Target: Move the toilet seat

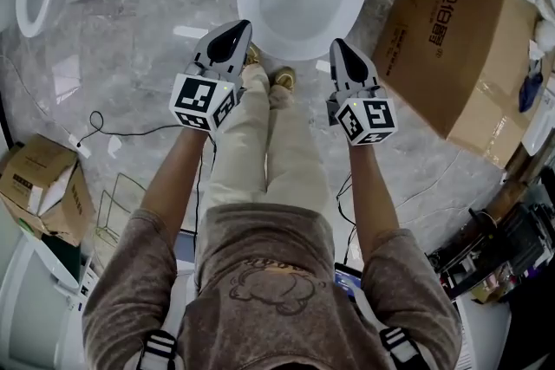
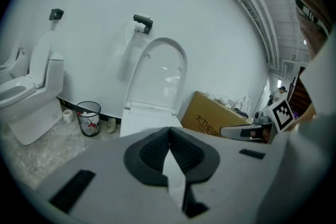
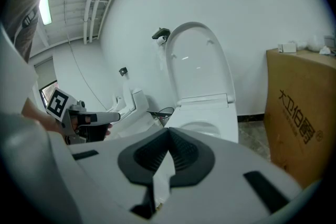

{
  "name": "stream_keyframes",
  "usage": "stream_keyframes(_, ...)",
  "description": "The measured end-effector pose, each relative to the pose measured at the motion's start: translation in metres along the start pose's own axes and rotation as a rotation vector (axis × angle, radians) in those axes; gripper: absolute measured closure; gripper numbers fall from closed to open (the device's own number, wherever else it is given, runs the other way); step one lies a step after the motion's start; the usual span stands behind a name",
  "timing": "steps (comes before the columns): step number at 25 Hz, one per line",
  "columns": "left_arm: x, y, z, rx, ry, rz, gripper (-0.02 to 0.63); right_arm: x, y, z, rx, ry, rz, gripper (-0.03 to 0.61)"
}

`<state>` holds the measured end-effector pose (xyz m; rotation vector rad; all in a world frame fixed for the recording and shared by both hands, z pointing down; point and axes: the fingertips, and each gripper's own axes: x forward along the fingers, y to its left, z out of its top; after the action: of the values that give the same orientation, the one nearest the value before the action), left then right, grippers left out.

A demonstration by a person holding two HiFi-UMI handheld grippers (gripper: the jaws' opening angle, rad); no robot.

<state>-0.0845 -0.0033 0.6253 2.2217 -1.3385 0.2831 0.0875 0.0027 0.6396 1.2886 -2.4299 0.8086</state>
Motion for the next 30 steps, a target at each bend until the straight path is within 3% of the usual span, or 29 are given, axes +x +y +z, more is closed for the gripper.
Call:
stream_keyframes(9,0.02,0.008,-0.036,0.022,0.024,-0.017,0.604,0.015,-0.012,-0.036,0.024,0.01,-0.005,0.581)
stream_keyframes(12,0.022,0.005,-0.041,0.027,0.033,-0.031,0.58,0.016,-0.018,-0.042,0.046,0.016,-0.021,0.5)
stream_keyframes(21,0.026,0.011,-0.073,0.01,0.119,-0.061,0.278,0.021,-0.019,-0.071,0.09,0.054,0.025,0.198)
stream_keyframes(24,0.033,0.016,-0.095,-0.015,0.178,-0.072,0.223,0.027,-0.026,-0.091,0.112,0.108,0.033,0.1)
stream_keyframes(30,0.045,0.024,-0.143,-0.05,0.292,-0.092,0.19,0.033,-0.038,-0.135,0.166,0.222,0.043,0.038)
